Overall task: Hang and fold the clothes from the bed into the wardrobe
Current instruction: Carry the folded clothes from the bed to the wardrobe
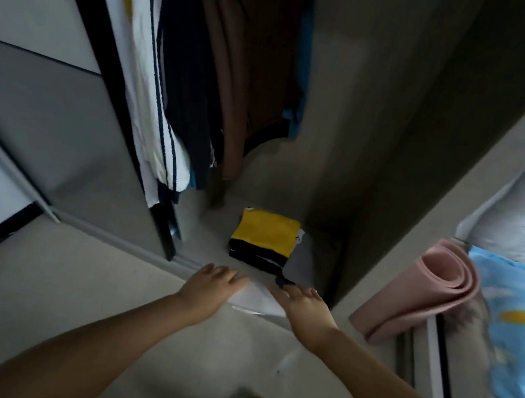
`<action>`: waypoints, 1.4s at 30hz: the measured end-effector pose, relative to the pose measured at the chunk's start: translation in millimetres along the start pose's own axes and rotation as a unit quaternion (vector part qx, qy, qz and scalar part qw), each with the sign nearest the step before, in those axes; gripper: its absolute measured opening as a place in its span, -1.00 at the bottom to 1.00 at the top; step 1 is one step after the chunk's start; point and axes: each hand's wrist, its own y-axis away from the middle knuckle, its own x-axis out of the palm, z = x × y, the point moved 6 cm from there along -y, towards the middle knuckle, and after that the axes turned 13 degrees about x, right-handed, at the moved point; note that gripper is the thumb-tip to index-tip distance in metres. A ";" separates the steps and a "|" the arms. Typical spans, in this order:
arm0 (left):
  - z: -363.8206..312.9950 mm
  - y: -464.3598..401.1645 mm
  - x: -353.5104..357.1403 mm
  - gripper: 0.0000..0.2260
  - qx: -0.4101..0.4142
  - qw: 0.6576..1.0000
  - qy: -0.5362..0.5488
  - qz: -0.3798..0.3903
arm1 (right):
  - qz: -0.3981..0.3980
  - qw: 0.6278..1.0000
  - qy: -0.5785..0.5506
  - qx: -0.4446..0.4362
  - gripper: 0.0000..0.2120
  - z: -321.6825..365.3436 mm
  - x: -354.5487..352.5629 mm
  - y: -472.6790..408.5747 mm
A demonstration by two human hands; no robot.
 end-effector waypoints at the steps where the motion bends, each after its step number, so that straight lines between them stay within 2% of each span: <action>1: 9.4 -8.8 7.8 -0.35 0.008 1.000 -0.001 0.007 | 0.013 1.000 -0.012 0.006 -0.27 -2.5 3.6 -12.0; 6: 64.7 -70.4 59.4 -0.36 0.054 0.990 0.074 0.108 | 0.066 0.995 -0.055 0.043 -0.24 -28.3 15.3 -76.6; 9: 107.4 -112.2 86.9 -0.38 0.050 0.984 0.096 0.140 | 0.099 0.992 -0.068 0.049 -0.29 -46.9 20.7 -135.9; 13: 178.0 -178.7 105.7 -0.42 0.044 0.986 0.087 0.134 | 0.105 0.989 -0.088 0.054 -0.45 -72.2 9.9 -230.7; 21: 292.2 -289.8 179.7 -0.46 0.045 0.988 0.069 0.128 | 0.113 0.988 -0.067 0.080 -0.47 -107.6 24.1 -398.5; 24: 323.3 -331.7 215.5 -0.47 0.053 0.996 0.027 0.068 | 0.048 0.989 -0.081 0.112 -0.43 -123.1 49.1 -452.2; 28: 341.7 -358.4 281.8 -0.52 0.052 0.994 -0.091 -0.039 | -0.048 0.989 -0.036 0.135 -0.37 -133.6 118.5 -497.5; 30: 340.9 -367.5 338.8 -0.52 0.056 0.993 -0.094 -0.040 | -0.033 0.990 -0.018 0.138 -0.37 -133.4 172.2 -514.4; 32: 332.4 -375.5 405.5 -0.52 0.084 0.992 -0.090 -0.037 | 0.014 0.993 0.011 0.121 -0.34 -130.8 239.0 -528.4; 35: 319.7 -376.9 475.7 -0.48 0.096 0.994 -0.039 -0.028 | 0.066 0.994 0.012 0.086 -0.29 -129.7 320.1 -536.0; 37: 324.6 -377.7 519.4 -0.18 0.069 0.997 0.034 -0.017 | 0.043 0.996 -0.014 0.081 -0.29 -132.3 352.3 -542.4; 38: 327.8 -377.5 535.3 -0.11 0.071 0.996 0.053 0.001 | 0.028 0.996 -0.023 0.077 -0.28 -134.3 359.3 -546.2; 40: 334.9 -379.0 555.9 -0.18 0.081 0.991 0.104 0.036 | 0.007 0.997 -0.038 0.069 -0.30 -137.4 366.1 -551.4; 42: 337.8 -380.6 563.1 -0.26 0.103 0.986 0.128 0.031 | -0.006 0.996 -0.054 0.070 -0.37 -137.6 370.3 -552.4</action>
